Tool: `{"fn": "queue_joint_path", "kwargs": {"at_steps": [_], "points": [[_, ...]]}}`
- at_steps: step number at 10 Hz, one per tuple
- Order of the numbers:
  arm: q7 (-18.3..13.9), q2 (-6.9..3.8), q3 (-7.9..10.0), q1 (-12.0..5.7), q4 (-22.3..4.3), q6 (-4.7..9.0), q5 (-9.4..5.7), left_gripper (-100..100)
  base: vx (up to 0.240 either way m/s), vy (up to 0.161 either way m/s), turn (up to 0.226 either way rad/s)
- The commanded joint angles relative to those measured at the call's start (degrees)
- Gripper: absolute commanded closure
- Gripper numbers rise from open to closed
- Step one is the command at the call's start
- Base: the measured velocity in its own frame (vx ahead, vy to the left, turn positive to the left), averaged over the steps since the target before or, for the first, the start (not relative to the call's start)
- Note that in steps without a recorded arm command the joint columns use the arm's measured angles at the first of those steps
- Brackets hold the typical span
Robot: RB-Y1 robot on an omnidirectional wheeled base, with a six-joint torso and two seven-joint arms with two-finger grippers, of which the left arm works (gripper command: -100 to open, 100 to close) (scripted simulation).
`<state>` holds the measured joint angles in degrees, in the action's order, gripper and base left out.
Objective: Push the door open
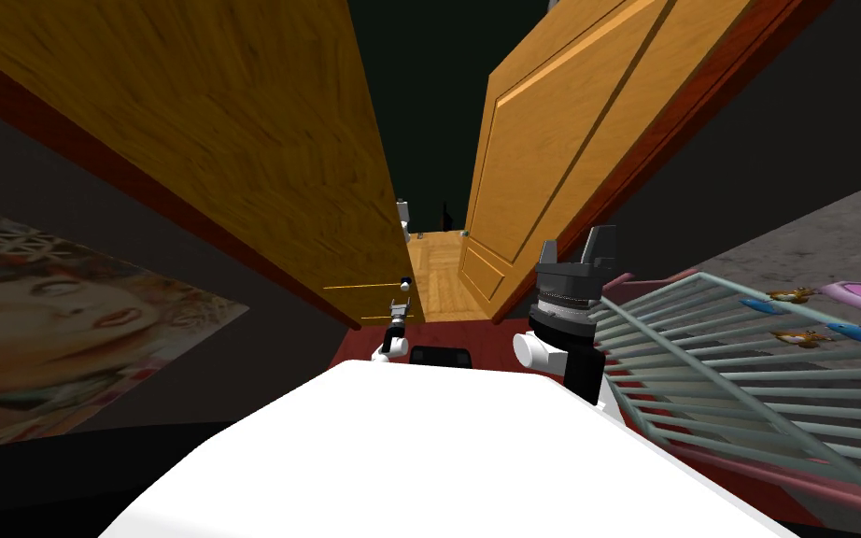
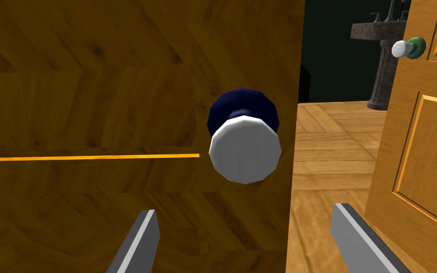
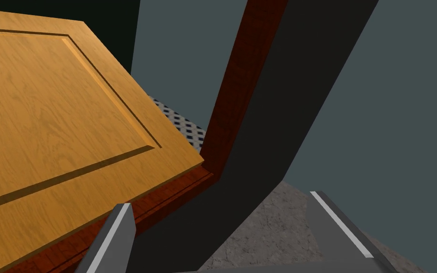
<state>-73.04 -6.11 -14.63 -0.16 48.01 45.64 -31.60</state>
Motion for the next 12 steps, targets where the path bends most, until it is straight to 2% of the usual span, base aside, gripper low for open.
{"fn": "queue_joint_path", "kwargs": {"at_steps": [1, 7, 8, 12], "points": [[0.01, -0.04, 0.20, -0.11, -0.08, -0.02, -0.10, -100, 0.147, -0.003, -0.054], [-0.02, -0.08, 0.61, -0.40, -0.49, 0.13, -0.30, -100, 0.161, 0.021, -0.025], [-0.02, -0.08, 0.61, -0.40, -0.49, 0.13, -0.30, 100, -0.008, 0.000, -0.001], [-0.02, -0.08, 0.61, -0.40, -0.49, 0.13, -0.30, 100, -0.008, -0.001, -0.004]]}}
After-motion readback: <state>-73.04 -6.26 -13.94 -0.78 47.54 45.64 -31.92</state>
